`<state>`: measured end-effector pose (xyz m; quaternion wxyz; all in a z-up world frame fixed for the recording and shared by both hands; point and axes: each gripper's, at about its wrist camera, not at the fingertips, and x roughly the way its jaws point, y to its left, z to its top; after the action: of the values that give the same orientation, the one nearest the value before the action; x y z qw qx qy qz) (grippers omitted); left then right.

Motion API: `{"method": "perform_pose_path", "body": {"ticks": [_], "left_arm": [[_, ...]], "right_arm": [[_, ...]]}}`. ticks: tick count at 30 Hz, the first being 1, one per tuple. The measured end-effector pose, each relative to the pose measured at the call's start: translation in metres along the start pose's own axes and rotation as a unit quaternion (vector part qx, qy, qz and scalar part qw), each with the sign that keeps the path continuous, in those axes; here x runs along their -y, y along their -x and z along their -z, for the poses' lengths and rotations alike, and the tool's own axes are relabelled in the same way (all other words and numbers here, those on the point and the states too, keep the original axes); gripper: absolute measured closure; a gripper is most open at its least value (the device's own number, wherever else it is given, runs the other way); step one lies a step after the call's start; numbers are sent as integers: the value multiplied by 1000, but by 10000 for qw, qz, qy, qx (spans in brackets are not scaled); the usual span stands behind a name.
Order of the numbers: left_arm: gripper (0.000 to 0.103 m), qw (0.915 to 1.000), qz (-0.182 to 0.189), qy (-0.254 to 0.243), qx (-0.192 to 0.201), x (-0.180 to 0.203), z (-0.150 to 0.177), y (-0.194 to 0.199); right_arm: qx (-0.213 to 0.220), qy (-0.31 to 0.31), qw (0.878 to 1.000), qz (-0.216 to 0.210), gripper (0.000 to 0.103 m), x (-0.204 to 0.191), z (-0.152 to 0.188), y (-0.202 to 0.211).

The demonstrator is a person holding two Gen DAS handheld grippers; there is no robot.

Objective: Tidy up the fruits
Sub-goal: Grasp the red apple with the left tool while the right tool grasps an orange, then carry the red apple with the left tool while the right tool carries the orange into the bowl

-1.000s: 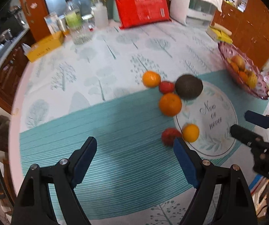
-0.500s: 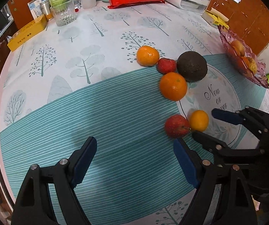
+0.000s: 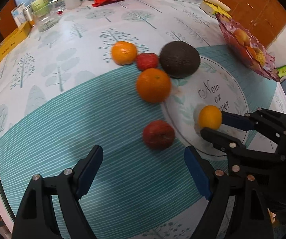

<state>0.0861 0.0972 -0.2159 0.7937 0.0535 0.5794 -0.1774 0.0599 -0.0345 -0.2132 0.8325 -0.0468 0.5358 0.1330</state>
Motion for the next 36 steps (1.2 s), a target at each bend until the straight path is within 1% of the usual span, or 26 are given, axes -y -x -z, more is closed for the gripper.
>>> {"method": "perform_pose_path", "body": {"ticks": [3, 6, 8, 9, 10, 14, 18, 23, 27, 30, 36], "left_arm": [[23, 10000, -51, -34, 44, 7, -5, -6], [35, 10000, -46, -36, 66, 12, -7, -11], [52, 10000, -7, -16, 36, 13, -8, -14], [57, 10000, 12, 2, 20, 14, -9, -16], [67, 10000, 12, 28, 9, 14, -9, -17], [68, 9999, 82, 89, 57, 15, -10, -16], [68, 9999, 87, 30, 139, 21, -10, -7], [68, 9989, 52, -157, 439, 42, -15, 20], [68, 9969, 62, -219, 759, 60, -26, 45], [68, 9947, 129, -133, 1007, 75, -37, 65], [68, 9902, 182, 8, 1385, 121, -62, 95]], "right_arm": [[19, -176, 9998, 11, 69, 11, 4, 5], [30, -330, 9995, 2, 69, 19, 9, 8], [58, -390, 9992, 10, 69, 23, 11, 11], [68, -404, 9992, 9, 69, 24, 12, 12], [81, -428, 9991, 4, 69, 25, 14, 13], [126, -533, 9985, -72, 69, 31, 17, 18], [209, -641, 9975, -188, 69, 37, 18, 26], [352, -652, 9970, -229, 69, 43, 15, 44], [552, -578, 9966, -184, 69, 50, 12, 68], [752, -476, 9959, -147, 69, 60, 10, 92], [1173, -222, 9928, -94, 69, 98, 7, 143]]}}
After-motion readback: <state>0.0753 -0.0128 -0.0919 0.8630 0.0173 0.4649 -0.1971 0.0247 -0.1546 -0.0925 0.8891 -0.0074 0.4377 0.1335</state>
